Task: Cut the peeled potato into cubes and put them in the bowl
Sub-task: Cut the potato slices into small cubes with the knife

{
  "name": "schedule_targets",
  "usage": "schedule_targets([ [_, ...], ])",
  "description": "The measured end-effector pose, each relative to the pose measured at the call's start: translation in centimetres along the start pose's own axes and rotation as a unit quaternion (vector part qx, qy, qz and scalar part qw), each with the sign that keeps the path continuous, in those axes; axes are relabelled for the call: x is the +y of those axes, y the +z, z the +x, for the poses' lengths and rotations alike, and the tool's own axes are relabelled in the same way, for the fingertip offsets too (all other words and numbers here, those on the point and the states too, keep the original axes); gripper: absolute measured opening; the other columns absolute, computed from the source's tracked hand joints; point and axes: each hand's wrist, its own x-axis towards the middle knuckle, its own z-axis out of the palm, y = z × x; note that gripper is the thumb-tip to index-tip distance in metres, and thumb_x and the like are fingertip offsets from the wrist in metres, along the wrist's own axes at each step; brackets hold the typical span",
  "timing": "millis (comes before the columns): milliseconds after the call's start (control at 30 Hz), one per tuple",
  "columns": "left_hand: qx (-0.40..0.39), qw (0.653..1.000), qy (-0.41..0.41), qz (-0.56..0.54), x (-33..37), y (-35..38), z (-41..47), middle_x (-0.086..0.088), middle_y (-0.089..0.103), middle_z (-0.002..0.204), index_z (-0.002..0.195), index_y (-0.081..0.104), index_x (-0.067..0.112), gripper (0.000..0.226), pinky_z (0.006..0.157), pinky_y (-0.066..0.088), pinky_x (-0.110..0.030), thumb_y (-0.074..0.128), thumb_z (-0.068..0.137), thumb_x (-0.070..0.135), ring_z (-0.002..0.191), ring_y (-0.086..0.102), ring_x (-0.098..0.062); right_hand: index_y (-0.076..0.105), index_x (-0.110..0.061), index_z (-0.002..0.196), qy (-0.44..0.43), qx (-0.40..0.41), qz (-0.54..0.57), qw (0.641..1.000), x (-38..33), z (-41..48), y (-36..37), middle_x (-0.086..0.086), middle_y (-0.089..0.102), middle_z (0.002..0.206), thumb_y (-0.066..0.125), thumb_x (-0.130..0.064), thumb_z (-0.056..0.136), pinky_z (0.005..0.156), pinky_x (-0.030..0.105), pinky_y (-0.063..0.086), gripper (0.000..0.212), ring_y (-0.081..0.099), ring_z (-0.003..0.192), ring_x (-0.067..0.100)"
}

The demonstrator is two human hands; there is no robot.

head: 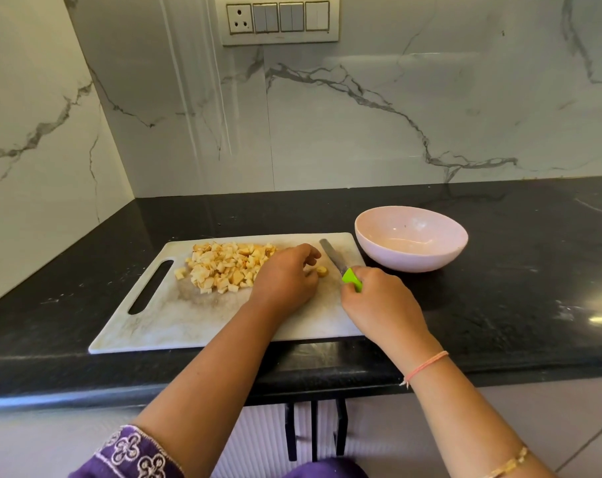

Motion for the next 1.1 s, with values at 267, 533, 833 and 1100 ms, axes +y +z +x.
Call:
schedule_targets([
  [267, 0.014, 1.000, -0.009, 0.015, 0.3, 0.4, 0.2, 0.001, 0.071, 0.098, 0.104, 0.070, 0.017, 0.020, 0.076, 0.050, -0.028, 0.059, 0.088, 0.016, 0.088, 0.061, -0.015, 0.057, -0.015, 0.090, 0.001, -0.032, -0.058, 0.998, -0.9, -0.6, -0.4, 0.002, 0.055, 0.077, 0.043, -0.026, 0.091, 0.061, 0.030, 0.040, 0.018, 0.058, 0.079, 0.026],
  [533, 0.019, 0.999, -0.045, -0.005, 0.4, 0.6, 0.4, 0.002, 0.070, 0.097, 0.102, 0.070, 0.017, 0.018, 0.081, 0.051, -0.030, 0.061, 0.087, 0.015, 0.091, 0.062, -0.014, 0.056, -0.015, 0.103, -0.022, -0.025, -0.126, 0.991, -2.9, -1.3, -0.2, 0.006, 0.060, 0.101, 0.043, -0.025, 0.093, 0.068, 0.029, 0.036, 0.019, 0.058, 0.094, 0.027],
  [833, 0.034, 0.997, -0.071, -0.019, 0.5, 1.0, 0.5, 0.003, 0.070, 0.093, 0.097, 0.069, 0.017, 0.015, 0.075, 0.051, -0.029, 0.061, 0.085, 0.013, 0.088, 0.062, -0.014, 0.056, -0.014, 0.107, -0.038, -0.027, -0.152, 0.987, -4.2, -2.1, -0.9, 0.005, 0.061, 0.103, 0.043, -0.020, 0.094, 0.068, 0.029, 0.035, 0.020, 0.059, 0.094, 0.025],
  [1100, 0.035, 0.996, -0.078, -0.035, 0.1, 1.1, 0.5, 0.003, 0.069, 0.097, 0.101, 0.069, 0.016, 0.015, 0.076, 0.051, -0.026, 0.065, 0.087, 0.016, 0.089, 0.062, -0.012, 0.054, -0.017, 0.106, -0.093, -0.019, -0.180, 0.979, -4.0, -4.9, -1.0, -0.002, 0.047, 0.080, 0.040, -0.024, 0.096, 0.066, 0.028, 0.033, 0.018, 0.051, 0.080, 0.020],
])
